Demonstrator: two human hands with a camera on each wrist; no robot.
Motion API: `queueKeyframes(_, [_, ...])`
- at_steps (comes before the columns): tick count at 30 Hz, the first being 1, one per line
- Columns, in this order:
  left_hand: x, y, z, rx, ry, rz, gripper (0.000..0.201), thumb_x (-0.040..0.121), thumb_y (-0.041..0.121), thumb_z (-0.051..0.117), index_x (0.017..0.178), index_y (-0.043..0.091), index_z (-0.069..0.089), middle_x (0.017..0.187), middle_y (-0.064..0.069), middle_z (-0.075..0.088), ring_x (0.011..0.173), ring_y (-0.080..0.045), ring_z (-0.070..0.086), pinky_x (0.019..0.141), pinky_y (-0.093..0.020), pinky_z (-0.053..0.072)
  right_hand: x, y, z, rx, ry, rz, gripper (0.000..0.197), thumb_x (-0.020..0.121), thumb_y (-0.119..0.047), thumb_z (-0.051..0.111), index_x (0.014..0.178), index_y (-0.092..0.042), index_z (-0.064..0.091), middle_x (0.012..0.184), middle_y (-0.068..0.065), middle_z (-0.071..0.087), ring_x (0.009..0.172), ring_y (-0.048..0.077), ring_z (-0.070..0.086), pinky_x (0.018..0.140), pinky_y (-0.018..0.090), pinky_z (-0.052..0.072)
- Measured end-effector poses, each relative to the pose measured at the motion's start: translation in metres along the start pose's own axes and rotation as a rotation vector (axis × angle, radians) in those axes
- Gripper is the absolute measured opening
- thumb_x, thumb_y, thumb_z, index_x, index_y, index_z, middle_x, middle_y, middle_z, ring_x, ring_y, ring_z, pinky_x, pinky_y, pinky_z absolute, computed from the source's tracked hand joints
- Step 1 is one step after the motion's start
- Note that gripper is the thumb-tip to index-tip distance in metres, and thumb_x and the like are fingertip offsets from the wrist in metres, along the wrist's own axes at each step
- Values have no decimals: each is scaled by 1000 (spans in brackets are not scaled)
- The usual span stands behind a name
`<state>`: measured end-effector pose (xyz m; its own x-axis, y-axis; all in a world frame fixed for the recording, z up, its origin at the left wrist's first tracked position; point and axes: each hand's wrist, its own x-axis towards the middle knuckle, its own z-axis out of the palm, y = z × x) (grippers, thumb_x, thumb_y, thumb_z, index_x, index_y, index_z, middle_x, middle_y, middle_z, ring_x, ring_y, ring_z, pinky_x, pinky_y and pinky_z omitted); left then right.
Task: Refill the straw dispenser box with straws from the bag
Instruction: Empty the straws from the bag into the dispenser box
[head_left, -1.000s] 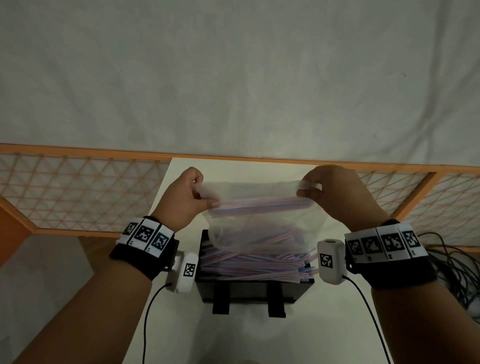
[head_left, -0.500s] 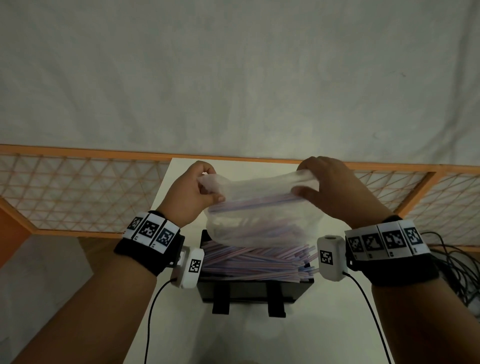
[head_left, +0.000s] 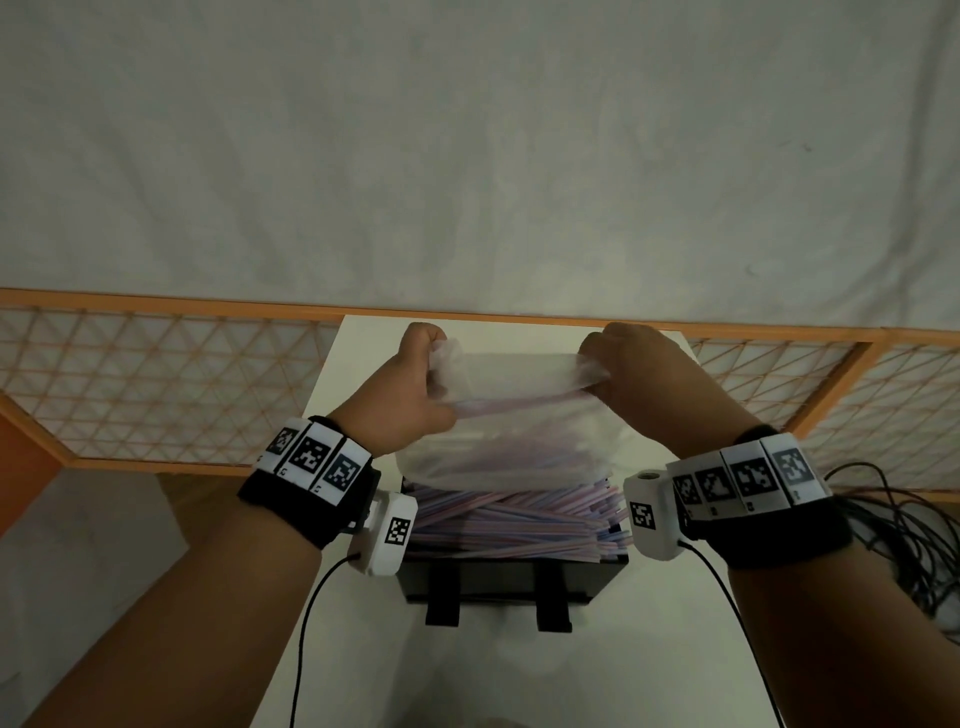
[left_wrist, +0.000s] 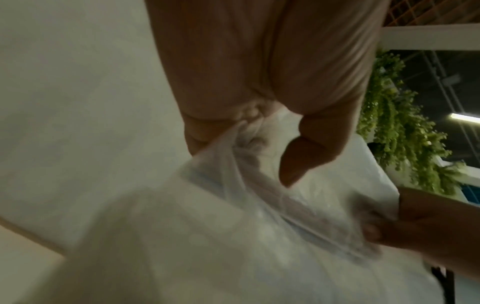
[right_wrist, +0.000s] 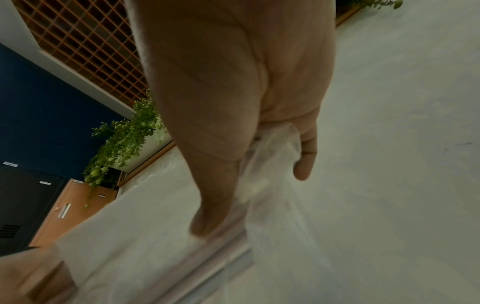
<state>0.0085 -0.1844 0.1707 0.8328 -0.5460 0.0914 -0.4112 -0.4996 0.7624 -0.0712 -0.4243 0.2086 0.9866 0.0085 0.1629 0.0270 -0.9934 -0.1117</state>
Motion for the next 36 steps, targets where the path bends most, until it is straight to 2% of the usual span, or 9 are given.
queueKeyframes(3, [4,-8,1,134,25,27,44,77,13,70,113,21,45,93,1,59,78,-15,58,68,-28,47,0,0,-6,-72,-45,13,36,75,-41,72,99,-15,65,93,6,61,92,28,56,77,35,42])
queueKeyframes(6, [8,-17,-2,262,4,74,12,85,12,55,93,19,61,90,0,65,85,-22,62,76,-36,50,-1,0,-8,-115,18,-12,12,81,-17,63,91,-16,69,89,6,62,89,29,58,71,31,38])
queueKeyframes(10, [7,-14,-2,219,6,72,19,77,4,56,82,17,68,85,1,69,82,-18,63,74,-32,50,-1,1,-7,-115,-60,24,31,78,-1,48,94,-18,68,90,5,65,85,28,61,70,30,44])
queueKeyframes(13, [5,-10,1,121,59,53,12,72,5,68,74,17,64,76,1,65,75,-17,62,68,-29,47,-4,1,-8,4,12,17,16,82,-17,62,98,-14,66,91,6,60,89,27,58,70,29,39])
queueKeyframes(18, [1,-4,0,58,87,111,20,80,14,67,72,30,59,78,8,60,78,-13,60,69,-24,44,-6,2,-10,-26,-16,19,46,70,-49,75,104,-20,66,88,-3,52,90,22,55,73,29,35])
queueKeyframes(21, [-1,-9,-3,32,61,101,1,82,27,60,82,27,61,87,5,62,86,-18,62,79,-36,50,-6,5,-10,-81,-10,10,25,82,-37,67,97,-18,69,89,0,55,93,24,57,73,29,36])
queueKeyframes(23, [-4,-13,-5,-13,61,59,9,82,29,66,90,25,61,93,4,64,91,-20,62,81,-39,50,-5,6,-9,-93,-52,15,20,87,-32,61,94,-15,69,93,3,59,94,25,57,74,31,42])
queueKeyframes(26, [-8,-15,-5,-49,70,20,14,82,18,70,94,13,64,93,-5,66,85,-21,61,72,-23,45,-7,5,-5,-21,-50,44,12,90,-20,54,92,-13,64,89,5,63,85,25,59,68,29,40])
queueKeyframes(36, [-11,-19,-12,-155,113,56,10,70,27,69,73,18,68,71,8,67,71,-17,62,67,-31,47,-7,9,-5,35,71,-31,18,80,-3,55,88,-13,68,82,6,65,81,27,60,66,32,43])
